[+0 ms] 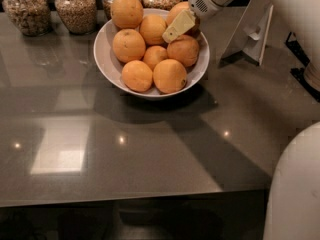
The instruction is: Pick orange from white bowl
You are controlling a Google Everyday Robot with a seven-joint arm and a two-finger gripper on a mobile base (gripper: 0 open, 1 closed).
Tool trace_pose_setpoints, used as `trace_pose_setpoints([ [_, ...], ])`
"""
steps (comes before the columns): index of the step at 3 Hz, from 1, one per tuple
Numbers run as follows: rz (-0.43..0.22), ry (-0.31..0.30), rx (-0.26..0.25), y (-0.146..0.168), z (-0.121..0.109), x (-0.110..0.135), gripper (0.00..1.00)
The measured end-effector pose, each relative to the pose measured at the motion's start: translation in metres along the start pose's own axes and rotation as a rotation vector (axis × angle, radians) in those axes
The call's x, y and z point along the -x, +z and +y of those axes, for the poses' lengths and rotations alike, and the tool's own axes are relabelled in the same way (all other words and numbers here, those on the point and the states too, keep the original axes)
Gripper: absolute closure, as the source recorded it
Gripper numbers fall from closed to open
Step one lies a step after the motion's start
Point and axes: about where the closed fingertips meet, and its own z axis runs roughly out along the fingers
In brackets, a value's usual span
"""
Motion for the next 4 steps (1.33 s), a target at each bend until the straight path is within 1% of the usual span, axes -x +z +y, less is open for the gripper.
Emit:
trace_pose_setpoints([
  [2, -0.006, 0.005, 0.007, -0.003, -0.001, 0.008, 0.75],
  [3, -0.022, 0.0, 0.013, -0.006, 0.002, 0.013, 0.98],
  [4, -0.047, -0.028, 0.019, -0.017, 0.008, 0.023, 1.0],
])
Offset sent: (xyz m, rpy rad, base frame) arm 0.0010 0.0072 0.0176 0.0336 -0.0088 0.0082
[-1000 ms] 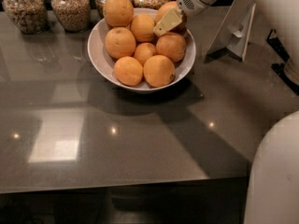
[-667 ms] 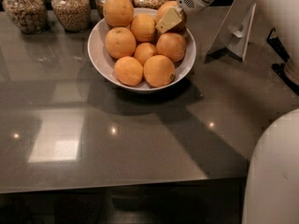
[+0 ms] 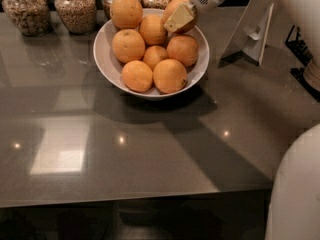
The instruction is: Pick orange from white bowl
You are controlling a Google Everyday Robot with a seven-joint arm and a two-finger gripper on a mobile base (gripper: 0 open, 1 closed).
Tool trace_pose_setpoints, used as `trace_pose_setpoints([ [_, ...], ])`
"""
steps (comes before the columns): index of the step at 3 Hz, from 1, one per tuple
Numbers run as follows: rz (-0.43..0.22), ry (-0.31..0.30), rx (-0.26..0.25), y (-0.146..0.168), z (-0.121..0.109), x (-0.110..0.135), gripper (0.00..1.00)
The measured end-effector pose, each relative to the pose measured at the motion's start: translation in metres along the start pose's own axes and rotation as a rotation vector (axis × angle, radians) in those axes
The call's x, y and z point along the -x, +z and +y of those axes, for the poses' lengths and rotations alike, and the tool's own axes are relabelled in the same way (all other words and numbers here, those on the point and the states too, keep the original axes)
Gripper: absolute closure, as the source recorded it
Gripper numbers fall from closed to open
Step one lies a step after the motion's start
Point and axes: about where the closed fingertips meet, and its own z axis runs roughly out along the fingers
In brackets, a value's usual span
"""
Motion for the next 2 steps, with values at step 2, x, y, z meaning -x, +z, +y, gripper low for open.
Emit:
trace_pose_setpoints([
  [2, -0.037, -0.118, 0.033, -0.033, 0.024, 0.026, 1.0],
])
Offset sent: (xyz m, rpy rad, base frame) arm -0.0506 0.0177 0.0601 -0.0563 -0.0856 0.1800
